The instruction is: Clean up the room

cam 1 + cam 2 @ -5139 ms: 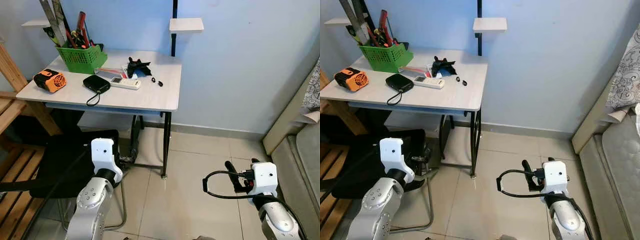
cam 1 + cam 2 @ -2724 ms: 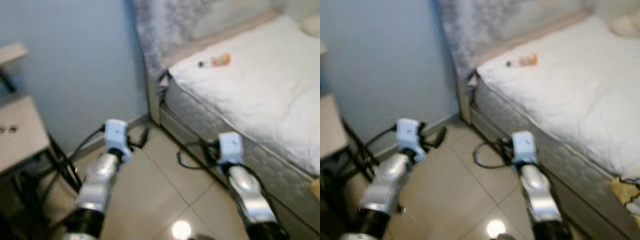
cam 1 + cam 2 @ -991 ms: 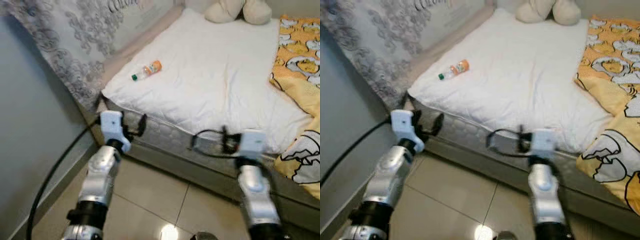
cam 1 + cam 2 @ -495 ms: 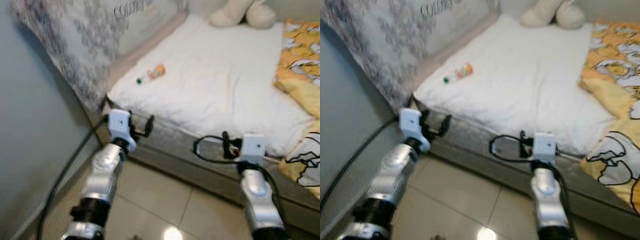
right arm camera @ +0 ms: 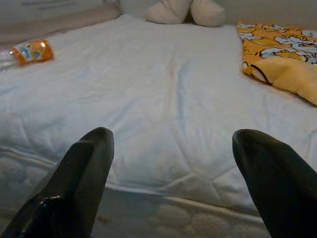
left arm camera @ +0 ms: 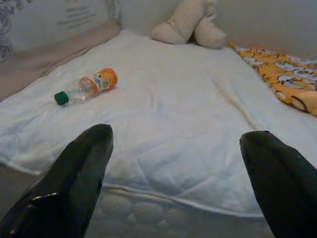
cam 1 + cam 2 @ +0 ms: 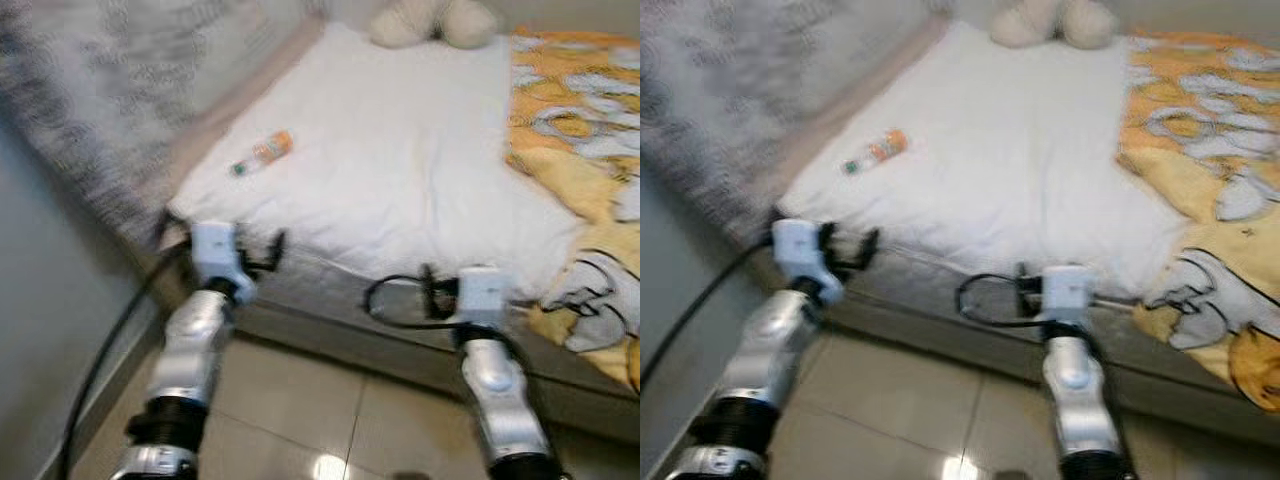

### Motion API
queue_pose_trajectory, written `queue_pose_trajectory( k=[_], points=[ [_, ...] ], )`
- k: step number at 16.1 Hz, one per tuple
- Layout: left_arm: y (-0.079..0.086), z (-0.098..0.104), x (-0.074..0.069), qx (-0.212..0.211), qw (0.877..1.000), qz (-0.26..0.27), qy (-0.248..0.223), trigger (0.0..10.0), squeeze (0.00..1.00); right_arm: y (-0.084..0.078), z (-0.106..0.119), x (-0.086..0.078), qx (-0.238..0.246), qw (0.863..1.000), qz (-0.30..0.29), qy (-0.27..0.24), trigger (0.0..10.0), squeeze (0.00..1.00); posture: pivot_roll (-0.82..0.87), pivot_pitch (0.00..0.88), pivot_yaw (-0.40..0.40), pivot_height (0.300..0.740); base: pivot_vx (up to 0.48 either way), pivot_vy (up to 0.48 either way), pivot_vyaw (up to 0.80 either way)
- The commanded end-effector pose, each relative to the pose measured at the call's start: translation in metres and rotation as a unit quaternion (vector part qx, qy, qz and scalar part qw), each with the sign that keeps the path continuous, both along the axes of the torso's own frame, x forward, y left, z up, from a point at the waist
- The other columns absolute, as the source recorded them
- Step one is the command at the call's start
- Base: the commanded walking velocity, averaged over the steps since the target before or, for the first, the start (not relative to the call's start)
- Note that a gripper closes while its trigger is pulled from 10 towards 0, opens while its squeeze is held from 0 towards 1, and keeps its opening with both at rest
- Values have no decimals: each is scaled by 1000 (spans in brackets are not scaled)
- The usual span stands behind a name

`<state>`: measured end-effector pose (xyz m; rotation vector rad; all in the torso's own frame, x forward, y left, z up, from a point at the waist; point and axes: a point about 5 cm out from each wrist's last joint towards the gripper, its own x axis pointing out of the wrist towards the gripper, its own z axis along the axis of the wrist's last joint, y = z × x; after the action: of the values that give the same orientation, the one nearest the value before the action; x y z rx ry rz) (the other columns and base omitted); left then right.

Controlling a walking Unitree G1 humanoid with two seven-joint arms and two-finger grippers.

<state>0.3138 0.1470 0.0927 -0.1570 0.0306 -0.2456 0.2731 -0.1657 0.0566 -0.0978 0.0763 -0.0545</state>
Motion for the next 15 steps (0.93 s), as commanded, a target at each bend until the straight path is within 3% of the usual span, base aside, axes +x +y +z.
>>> queue_pose_trajectory(
  k=[1,7,10,15],
  points=[
    [-9,4,3,-8,1000,-7,-5,10000,0,-8,6,4,-11,1000,-7,-9,10000,0,-187,0,69,719,458,0,0],
    [-12,4,3,21,999,-26,-13,10000,0,-8,3,3,-15,1000,-1,0,10000,0,-194,0,72,719,458,0,-116],
    [-13,5,5,21,999,-28,-12,10000,0,-9,3,4,-15,1000,-4,-3,10000,0,-197,0,76,719,461,0,-617],
    [-6,5,8,7,1000,-7,-6,10000,0,-8,3,5,-21,1000,-2,-4,10000,0,-195,0,74,719,460,0,0]
  ],
)
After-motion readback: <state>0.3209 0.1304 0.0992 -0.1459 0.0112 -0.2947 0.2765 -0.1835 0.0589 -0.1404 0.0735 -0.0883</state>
